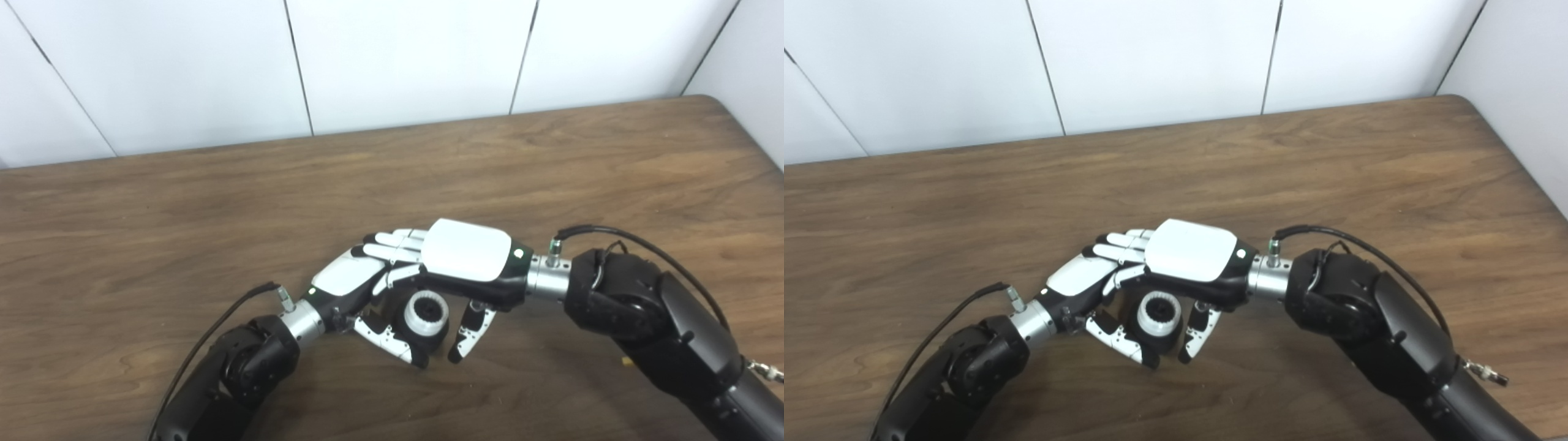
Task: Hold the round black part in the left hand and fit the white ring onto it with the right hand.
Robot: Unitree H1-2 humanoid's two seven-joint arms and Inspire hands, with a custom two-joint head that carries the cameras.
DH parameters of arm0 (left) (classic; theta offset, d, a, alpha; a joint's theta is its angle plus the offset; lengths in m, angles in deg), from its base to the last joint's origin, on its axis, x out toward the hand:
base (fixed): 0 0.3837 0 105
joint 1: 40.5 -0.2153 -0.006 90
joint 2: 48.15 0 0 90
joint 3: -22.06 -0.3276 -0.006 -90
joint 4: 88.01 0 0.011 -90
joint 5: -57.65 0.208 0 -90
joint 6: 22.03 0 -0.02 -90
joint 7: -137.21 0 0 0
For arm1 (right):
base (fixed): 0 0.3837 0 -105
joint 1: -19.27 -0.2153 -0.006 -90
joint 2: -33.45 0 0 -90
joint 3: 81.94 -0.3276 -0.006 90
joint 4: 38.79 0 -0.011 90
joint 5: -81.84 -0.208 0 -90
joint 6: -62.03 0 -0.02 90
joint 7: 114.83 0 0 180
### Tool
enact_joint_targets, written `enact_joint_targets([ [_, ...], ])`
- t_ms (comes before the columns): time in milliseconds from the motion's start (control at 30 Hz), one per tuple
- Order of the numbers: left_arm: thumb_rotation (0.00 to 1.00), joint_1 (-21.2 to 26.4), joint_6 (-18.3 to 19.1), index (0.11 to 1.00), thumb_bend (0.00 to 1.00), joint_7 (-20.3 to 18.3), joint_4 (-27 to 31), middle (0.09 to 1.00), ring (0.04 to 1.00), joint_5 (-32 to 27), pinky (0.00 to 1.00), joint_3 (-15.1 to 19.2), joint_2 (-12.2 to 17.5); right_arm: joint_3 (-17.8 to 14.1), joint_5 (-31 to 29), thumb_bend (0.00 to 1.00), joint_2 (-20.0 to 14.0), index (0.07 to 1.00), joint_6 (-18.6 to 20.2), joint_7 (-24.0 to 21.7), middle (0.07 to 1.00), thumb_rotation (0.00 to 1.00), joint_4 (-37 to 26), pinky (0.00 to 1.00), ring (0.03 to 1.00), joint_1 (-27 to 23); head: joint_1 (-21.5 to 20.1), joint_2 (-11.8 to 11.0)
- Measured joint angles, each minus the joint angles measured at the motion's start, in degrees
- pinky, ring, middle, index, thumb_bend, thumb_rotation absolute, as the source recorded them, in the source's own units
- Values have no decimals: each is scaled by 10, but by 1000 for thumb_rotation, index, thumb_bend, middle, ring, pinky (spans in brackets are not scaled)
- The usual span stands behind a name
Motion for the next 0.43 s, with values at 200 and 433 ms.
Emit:
enact_joint_targets([
  [200,56,0,0,483,525,1,3,853,967,9,1000,-1,5,-27,-12,1000,17,911,14,1,1000,199,-19,936,1000,10,-3,-5],
  [433,54,1,-52,482,524,43,-30,825,967,17,986,3,14,-77,-22,935,21,950,86,2,1000,291,-38,938,1000,21,-13,-15],
])
